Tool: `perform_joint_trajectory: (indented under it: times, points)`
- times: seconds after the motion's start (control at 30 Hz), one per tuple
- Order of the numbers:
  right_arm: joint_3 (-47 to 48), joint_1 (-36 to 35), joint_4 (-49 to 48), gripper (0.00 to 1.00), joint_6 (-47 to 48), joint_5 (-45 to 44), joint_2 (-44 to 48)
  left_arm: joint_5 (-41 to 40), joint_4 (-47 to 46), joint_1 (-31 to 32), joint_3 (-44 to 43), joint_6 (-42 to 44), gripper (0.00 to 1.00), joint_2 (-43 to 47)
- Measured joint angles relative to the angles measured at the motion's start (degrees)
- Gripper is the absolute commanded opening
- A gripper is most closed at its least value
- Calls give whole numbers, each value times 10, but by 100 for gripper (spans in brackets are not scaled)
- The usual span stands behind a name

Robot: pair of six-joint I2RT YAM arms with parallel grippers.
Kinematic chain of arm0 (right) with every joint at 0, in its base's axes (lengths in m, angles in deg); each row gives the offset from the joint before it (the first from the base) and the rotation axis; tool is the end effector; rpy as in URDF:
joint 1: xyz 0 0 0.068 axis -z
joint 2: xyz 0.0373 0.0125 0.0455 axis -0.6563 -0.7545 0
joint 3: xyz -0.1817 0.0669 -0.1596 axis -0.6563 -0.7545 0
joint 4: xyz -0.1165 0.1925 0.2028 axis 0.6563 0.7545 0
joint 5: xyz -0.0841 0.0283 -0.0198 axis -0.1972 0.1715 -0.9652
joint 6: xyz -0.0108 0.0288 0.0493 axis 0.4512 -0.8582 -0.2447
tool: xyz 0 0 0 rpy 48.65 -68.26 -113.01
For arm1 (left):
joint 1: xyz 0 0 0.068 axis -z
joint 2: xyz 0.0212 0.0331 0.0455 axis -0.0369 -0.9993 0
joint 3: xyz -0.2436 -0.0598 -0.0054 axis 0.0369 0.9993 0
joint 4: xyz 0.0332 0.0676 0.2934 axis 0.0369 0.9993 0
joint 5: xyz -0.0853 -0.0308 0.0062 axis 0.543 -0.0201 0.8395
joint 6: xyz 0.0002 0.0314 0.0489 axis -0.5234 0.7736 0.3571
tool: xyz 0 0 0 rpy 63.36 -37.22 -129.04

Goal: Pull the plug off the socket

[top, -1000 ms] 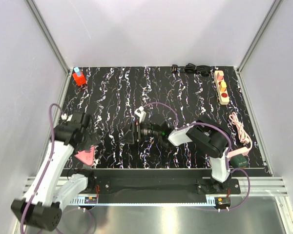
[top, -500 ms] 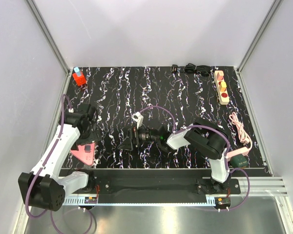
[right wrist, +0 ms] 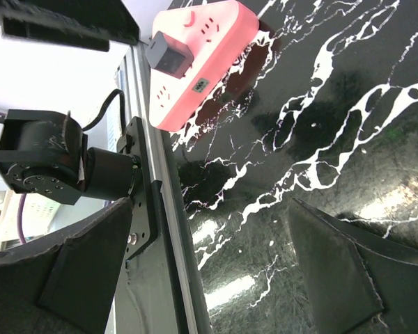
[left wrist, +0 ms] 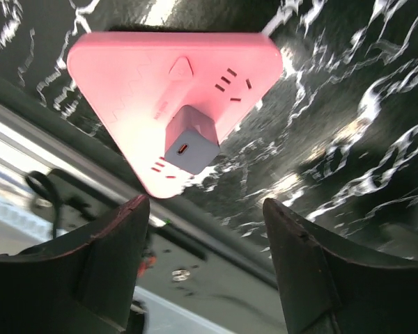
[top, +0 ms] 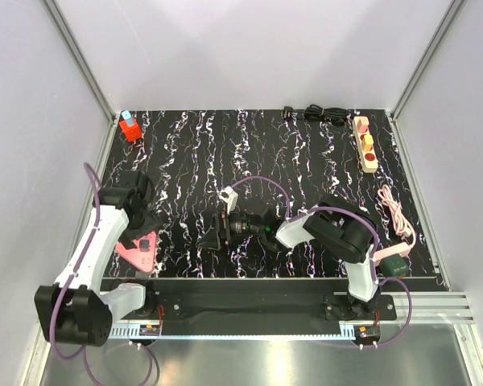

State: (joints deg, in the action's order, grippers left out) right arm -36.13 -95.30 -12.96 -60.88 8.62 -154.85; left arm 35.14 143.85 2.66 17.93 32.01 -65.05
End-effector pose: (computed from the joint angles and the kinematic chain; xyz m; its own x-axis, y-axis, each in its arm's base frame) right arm 0.2141 0.3327 0.0699 -0.7213 -0.0665 -0.6895 -0.6854 0.2125 0.6965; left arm 0.2286 -0.0092 0.2227 -0.7363 -0.6111 -0.2906 -0.6488 0.7595 0.0467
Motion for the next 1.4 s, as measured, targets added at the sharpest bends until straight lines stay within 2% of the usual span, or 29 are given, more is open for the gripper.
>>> perform_joint_trajectory:
  times: [0.23, 0.33, 0.43, 0.57, 0.67, 1.07, 1.2, 1.4]
  points:
    - [-5, 0, -2, 100, 0, -11, 0, -7, 7, -17, 33, -201, 72, 81]
    - [-5, 0, -2, 100, 0, -13, 0, -3, 13, -21, 34, -258, 72, 64]
    - [-5, 0, -2, 100, 0, -13, 0, 8, 27, -33, 32, -295, 70, 2]
    - [-5, 0, -2, 100, 0, -13, 0, 18, 50, -40, 7, -316, 68, -106]
    - [-5, 0, -2, 99, 0, -13, 0, 15, 56, -40, -20, -324, 67, -149]
    - [-1, 0, 6, 100, 1, -12, 0, -8, 75, -72, -24, -351, 65, -123]
    - [0, 0, 6, 100, 1, -12, 0, -11, 74, -83, -16, -350, 59, -122]
    - [0, 0, 7, 100, 4, -12, 0, -11, 71, -89, -7, -348, 59, -123]
